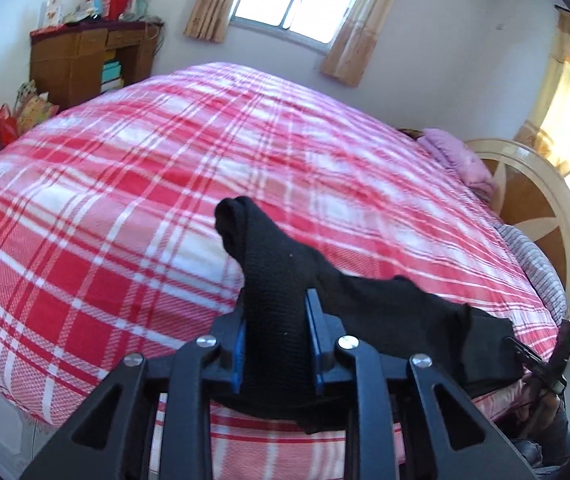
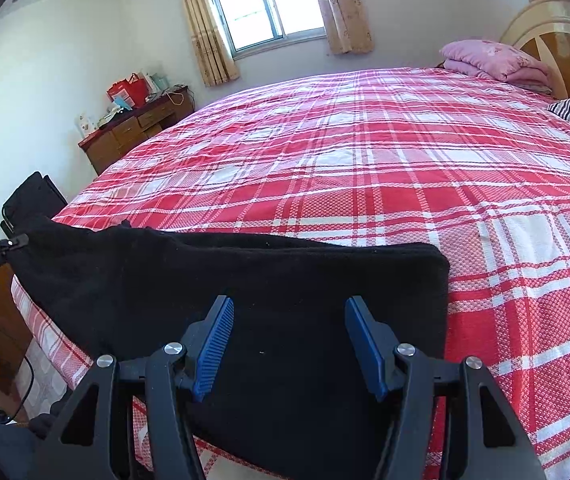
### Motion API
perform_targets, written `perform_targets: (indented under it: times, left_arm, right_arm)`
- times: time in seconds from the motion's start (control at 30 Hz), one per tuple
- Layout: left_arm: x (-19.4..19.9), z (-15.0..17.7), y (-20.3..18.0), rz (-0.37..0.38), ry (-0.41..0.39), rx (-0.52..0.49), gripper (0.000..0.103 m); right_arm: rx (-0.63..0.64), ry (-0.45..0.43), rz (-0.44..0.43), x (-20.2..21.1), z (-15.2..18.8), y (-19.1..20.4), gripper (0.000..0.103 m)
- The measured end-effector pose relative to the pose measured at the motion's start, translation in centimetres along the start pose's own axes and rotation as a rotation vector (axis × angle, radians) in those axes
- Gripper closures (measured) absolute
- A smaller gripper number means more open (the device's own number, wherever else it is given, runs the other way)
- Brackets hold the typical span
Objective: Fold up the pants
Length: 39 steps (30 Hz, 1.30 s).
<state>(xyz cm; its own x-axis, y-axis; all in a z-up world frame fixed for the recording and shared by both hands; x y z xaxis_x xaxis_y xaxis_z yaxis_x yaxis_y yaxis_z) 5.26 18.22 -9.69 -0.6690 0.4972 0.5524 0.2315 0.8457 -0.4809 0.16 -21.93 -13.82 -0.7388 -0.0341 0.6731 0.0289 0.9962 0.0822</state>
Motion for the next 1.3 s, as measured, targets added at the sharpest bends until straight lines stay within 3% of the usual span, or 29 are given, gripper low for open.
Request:
perform_targets:
  times: [0.37,0.67,1.07,1.23,1.3]
  left_arm:
    - [0.5,-1.4,-9.9,0.146,-0.024,-0.187,0.079]
    - [-2.3,-2.5,-16.6,0.273,0.009,-0.271,0.079]
    - [-6.9,-1.1,-26.7,0.393,0.133,-0.444,0.082]
    - [-9.9,0.5,-29.4,0.456,0.233,-0.465,0.099]
    - [-11.1,1.2,-30.5,0.462,0.277,-0.487,0.099]
  right_arm:
    - [-0.085,0.028,0.038,1.5,-1.4,-1.9,0.043]
    - [-0.147,0.013,0.079,2.6,-1.6,-5.5,0.043]
    - [-0.217,-0.010,0.115,2.4,-1.6,-8.0,0.043]
    - [-0.241,-0.014,0.126,2.3,-1.7,-8.7,0.043]
    - [-0.243,-0.013,0.127,2.3,-1.6,-8.8,0.043]
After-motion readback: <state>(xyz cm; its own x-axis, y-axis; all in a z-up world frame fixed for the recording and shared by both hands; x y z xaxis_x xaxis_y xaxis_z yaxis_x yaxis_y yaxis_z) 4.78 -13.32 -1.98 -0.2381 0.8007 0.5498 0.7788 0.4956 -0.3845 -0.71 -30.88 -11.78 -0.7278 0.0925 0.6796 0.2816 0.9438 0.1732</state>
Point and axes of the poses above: each gripper's, at about its wrist camera, not at the fingertips, and x roughly against the way its jaws point, y to its left, z to its underside, the point moved 3 cm from there along -x, roughly the way its jaws point, and after that the axes turned 12 degrees about z, right-handed, at the moved point
